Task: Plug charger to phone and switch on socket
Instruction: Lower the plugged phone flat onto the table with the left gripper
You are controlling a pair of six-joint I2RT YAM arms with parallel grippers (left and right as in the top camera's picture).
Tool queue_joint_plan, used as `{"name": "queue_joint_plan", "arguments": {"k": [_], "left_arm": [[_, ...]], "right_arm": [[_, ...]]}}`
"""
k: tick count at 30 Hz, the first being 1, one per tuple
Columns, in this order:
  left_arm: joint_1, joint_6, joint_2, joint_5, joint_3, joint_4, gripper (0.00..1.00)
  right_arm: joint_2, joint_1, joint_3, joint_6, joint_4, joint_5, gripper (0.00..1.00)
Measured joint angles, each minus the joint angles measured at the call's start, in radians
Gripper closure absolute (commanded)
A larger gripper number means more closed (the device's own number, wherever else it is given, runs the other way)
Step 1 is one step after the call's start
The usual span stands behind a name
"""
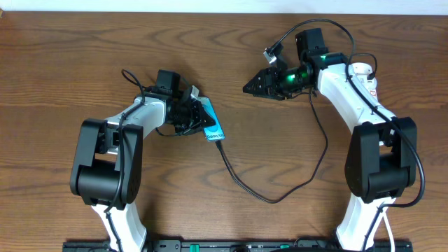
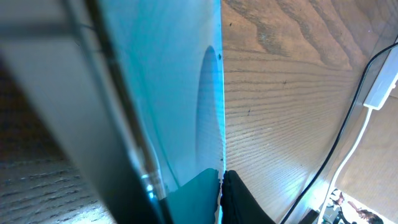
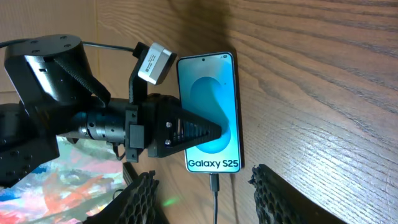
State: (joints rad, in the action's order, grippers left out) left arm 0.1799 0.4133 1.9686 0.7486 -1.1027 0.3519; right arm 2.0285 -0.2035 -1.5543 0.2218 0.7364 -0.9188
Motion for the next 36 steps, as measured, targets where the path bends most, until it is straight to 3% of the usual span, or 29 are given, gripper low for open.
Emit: {"name": "queue_joint_plan", "arguments": {"k": [15, 20, 26, 36], "left_arm": [[0.000, -0.005, -0.001, 0.005, -0.002, -0.005, 0.51], [0.004, -0.006, -0.008, 0.000, -0.008, -0.005, 0.36], [0.006, -0.006, -0.017, -0.024, -0.011, -0.007, 0.30], [0.006, -0.007, -0.032, -0.127, -0.029, 0.023, 0.29]], "right_arm": [[0.000, 0.000, 0.000, 0.000, 0.005, 0.000, 0.51], [0.000, 0.000, 0.000, 0.000, 0.005, 0.000, 0.51], [0.000, 0.000, 0.000, 0.000, 0.005, 0.000, 0.51], [0.000, 0.000, 0.000, 0.000, 0.005, 0.003, 0.52]]}}
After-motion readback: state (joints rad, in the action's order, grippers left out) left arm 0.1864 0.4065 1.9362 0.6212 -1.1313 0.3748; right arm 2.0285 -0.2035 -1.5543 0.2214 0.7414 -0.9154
